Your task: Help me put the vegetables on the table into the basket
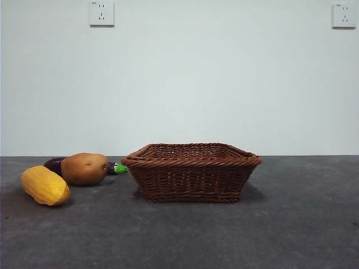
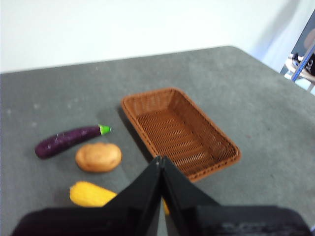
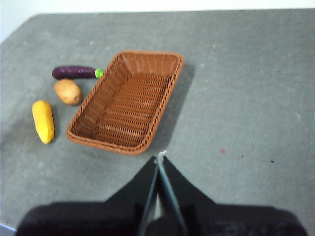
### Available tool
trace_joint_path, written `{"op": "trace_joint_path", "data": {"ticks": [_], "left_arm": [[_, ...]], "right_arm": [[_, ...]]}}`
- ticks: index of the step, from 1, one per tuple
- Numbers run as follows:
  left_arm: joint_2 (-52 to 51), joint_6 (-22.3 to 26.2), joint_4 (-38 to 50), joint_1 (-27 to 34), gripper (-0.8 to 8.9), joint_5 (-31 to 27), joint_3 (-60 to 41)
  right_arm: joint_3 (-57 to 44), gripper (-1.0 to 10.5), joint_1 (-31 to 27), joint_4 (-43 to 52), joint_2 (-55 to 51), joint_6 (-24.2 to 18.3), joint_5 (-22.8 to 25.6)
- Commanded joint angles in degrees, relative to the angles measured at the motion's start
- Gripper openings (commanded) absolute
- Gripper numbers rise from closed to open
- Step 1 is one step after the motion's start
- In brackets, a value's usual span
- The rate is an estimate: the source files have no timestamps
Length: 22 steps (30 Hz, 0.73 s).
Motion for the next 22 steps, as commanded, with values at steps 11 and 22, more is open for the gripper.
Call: {"op": "trace_joint_path", "data": {"ticks": [11,22], "left_arm": [[0.6,1.0,-0.7,-0.1,2.17,0.2,-0.2],[2.3,-1.0,-1.0,-0.1,6.62,0.1,-0.2]], "right_arm": [[0.1,0.7,0.0,-1.3,0.5,-2.3,-2.8],[0.1,6.0,0.0,-1.4,0.6,-2.1,-2.9]]}}
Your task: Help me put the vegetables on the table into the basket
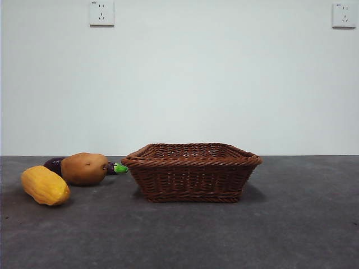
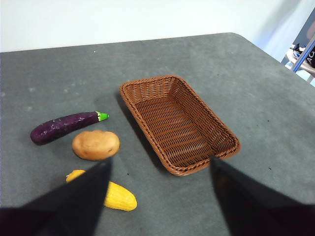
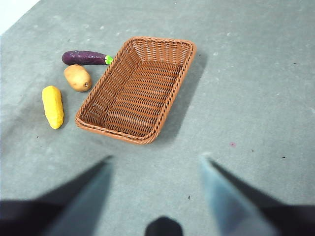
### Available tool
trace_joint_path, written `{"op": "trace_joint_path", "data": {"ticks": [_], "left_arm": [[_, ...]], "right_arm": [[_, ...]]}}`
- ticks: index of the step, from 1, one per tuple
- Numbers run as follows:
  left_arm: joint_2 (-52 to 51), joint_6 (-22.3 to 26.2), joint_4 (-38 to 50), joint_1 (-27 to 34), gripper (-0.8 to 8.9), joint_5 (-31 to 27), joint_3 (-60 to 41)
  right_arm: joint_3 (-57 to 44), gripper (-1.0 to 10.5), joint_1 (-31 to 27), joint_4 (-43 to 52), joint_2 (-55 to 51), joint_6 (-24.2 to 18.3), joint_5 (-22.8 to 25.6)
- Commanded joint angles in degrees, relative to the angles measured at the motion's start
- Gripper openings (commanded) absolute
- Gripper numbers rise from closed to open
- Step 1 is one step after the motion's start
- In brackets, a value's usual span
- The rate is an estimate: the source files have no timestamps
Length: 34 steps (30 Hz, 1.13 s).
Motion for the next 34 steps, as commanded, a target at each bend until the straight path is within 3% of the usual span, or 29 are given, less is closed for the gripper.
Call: {"op": "trace_joint_path", "data": {"ticks": [1,10,18,24,34], "left_arm": [[0.5,-0.6,0.1,-0.1,6.62,0.1,-0.2],[2.6,-0.6,0.3,-0.1,6.62,-0.1,-0.2],[6.2,-0.8,1.4,-0.1,6.61,-0.3,-0.2],[9.2,-0.8,1.4,-0.1,6.61,-0.3,-0.2],[13.8,-0.8,3.4,-0.1,6.61,-0.3,-0.2]], "right_arm": [[0.1,6.0,0.0,0.1,0.0,-0.2,-0.4],[0.1,6.0,0.0,1.0,2.3,-0.1,-0.4],[1.4,6.0,0.1,11.7,12.2,4.8,-4.8],[6.5,6.0,3.2,15.7,26.8,5.7,-5.0],[25.2,6.0,13.4,16.0,62.8,5.4,1.9]]}}
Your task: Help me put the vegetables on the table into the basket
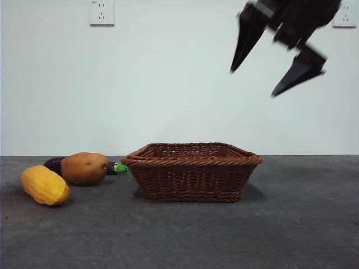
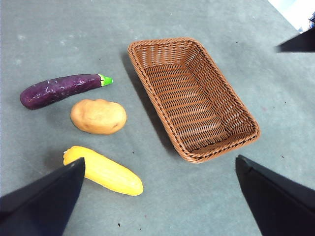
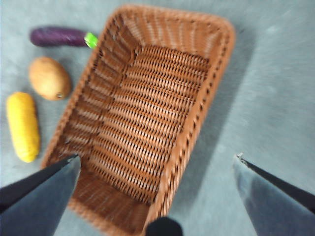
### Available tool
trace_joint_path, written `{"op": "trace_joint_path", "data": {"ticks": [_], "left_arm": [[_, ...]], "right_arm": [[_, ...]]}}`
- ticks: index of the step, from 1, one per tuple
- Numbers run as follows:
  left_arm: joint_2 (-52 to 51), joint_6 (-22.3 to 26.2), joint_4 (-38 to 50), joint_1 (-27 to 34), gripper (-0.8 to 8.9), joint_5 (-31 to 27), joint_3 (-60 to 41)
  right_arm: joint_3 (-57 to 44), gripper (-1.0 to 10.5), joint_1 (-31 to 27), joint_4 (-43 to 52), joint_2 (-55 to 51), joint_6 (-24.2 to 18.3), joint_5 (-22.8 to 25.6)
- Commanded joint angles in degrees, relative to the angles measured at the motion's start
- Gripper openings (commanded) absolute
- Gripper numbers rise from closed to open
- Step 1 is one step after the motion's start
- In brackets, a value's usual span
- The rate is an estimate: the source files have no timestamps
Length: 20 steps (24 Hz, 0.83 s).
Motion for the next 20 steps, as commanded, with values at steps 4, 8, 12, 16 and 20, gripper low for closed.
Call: {"op": "trace_joint_path", "data": {"ticks": [4,8,12,16,20], "left_arm": [[0.2,-0.3,0.6,-0.1,6.61,0.0,-0.2],[0.2,-0.3,0.6,-0.1,6.61,0.0,-0.2],[0.5,-0.3,0.5,-0.1,6.61,0.0,-0.2],[0.8,-0.3,0.2,-0.1,6.61,0.0,-0.2],[0.8,-0.2,0.2,-0.1,6.61,-0.2,-0.2]], "right_arm": [[6.3,6.0,3.3,0.3,11.6,0.2,5.1],[7.0,5.9,4.3,3.3,17.5,2.2,6.4],[7.0,5.9,4.6,4.7,21.6,3.0,8.8],[7.0,5.0,4.6,5.2,24.2,4.1,9.1],[7.0,3.3,4.6,6.5,24.9,5.9,9.4]]}}
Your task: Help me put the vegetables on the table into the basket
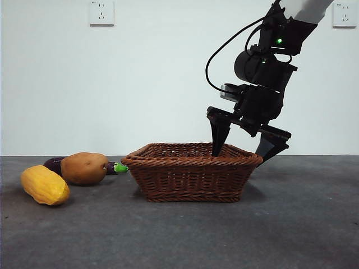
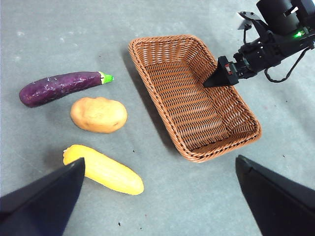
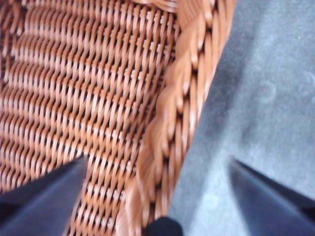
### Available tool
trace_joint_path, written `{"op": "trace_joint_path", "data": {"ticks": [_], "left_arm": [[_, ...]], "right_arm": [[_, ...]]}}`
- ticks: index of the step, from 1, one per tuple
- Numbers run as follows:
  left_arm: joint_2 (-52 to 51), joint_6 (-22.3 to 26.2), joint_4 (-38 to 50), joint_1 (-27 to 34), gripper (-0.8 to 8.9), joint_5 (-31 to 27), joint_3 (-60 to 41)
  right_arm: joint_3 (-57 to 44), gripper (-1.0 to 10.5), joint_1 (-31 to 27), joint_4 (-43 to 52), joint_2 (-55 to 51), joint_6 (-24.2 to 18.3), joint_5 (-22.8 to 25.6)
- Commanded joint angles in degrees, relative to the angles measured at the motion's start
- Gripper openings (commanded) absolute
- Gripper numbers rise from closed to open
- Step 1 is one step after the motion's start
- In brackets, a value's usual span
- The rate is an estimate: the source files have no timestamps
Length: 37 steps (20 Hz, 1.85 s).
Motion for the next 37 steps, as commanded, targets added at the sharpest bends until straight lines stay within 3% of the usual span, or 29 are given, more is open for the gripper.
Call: {"op": "trace_joint_path", "data": {"ticks": [1,3,7,10,17,22,26,31,35,37], "left_arm": [[-0.1,-0.2,0.0,-0.1,6.61,-0.2,-0.2],[0.1,-0.2,0.0,-0.1,6.61,-1.0,-0.2],[1.0,-0.2,-0.2,-0.1,6.61,-1.7,-0.2],[2.2,-0.3,-0.2,-0.1,6.61,-1.7,-0.2],[7.0,-1.0,-0.8,-0.1,6.61,-6.5,-0.2],[11.9,-4.7,0.6,-0.1,6.6,-8.0,-0.2],[17.9,-7.7,2.7,-0.3,6.6,-11.6,-0.2],[27.3,-15.0,7.2,-3.7,6.6,-12.3,-0.2],[33.9,-19.0,9.7,-6.7,6.6,-20.0,-0.2],[36.5,-21.2,10.1,-7.1,6.6,-20.7,-0.2]], "right_arm": [[0.0,2.6,0.1,0.4,1.0,2.1,0.5],[0.0,1.8,0.1,0.0,1.0,2.1,0.4],[0.0,1.7,0.4,-0.5,1.1,2.3,0.5],[0.0,0.0,0.4,-0.4,1.1,2.2,0.5],[0.1,-0.1,0.4,0.3,0.2,2.2,0.5],[0.1,-0.1,0.4,1.2,-10.5,2.1,1.3],[0.2,-0.1,0.4,-2.1,-22.8,-0.6,1.3],[0.2,-0.1,0.4,-6.2,-34.8,-2.8,1.3],[0.2,-0.1,0.4,-9.4,-40.6,-5.0,1.3],[0.2,-0.1,0.4,-10.3,-42.1,-5.6,1.3]]}}
